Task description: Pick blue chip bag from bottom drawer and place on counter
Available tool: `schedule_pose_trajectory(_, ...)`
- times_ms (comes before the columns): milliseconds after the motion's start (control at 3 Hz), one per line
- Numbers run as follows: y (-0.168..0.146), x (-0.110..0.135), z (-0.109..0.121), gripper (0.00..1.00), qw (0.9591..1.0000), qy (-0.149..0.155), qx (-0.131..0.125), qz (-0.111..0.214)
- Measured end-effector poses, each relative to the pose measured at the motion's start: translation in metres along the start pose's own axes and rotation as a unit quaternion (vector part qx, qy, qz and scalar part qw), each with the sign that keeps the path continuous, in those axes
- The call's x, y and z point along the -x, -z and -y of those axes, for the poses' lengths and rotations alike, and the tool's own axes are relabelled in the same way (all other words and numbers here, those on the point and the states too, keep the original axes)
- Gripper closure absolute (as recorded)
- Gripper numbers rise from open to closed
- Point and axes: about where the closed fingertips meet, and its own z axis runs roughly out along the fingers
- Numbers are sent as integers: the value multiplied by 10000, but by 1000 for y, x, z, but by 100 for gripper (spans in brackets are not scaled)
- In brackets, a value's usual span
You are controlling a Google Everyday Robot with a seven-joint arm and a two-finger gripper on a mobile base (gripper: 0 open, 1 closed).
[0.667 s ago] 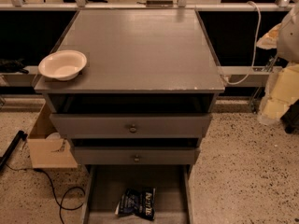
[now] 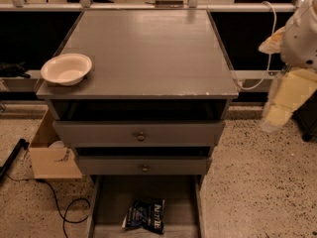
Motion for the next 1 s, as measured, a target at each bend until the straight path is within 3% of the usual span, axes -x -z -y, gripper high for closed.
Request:
schedule_pose_trajectory(667, -68, 23, -26, 0, 9987, 194, 473, 23)
schedule_pose_trajectory(1000, -109, 13, -38, 0, 9968, 133, 772, -181)
